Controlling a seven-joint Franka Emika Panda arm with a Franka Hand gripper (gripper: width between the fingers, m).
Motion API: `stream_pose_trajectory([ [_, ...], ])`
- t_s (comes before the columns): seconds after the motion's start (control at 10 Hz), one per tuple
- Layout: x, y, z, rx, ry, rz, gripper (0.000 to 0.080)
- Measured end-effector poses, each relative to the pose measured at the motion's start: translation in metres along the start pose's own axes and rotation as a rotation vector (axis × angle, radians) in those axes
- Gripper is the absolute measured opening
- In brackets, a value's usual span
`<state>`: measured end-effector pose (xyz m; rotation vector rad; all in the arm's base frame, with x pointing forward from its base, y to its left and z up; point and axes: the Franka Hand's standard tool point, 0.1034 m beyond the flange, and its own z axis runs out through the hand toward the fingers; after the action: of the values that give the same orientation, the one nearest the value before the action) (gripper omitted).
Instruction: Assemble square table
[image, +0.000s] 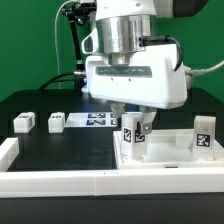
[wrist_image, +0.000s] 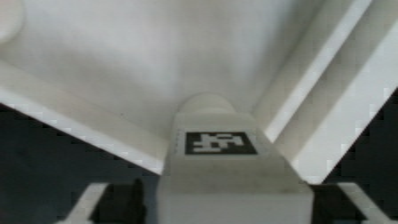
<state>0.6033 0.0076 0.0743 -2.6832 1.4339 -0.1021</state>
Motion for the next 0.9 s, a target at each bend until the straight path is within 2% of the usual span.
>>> stream_pose_trajectory([
  [0.1, -0.0018, -0.0006, 0.0005, 0.000, -0.001, -0.025, 0.0488],
  [0.2, -0.0027, -0.0012, 0.0005, -0.001, -0.001, -0.107, 0.0623],
  [0.3, -0.0028, -0.0013, 0.0005, -0.002, 0.000, -0.255, 0.0642],
  [0.8, -0.0049, -0.0029, 0.0002, -0.001, 0.000, -0.646, 0.0649],
  [0.9, -0.0057, -0.0041, 0.0014, -0.018, 0.037, -0.805, 0.0649],
])
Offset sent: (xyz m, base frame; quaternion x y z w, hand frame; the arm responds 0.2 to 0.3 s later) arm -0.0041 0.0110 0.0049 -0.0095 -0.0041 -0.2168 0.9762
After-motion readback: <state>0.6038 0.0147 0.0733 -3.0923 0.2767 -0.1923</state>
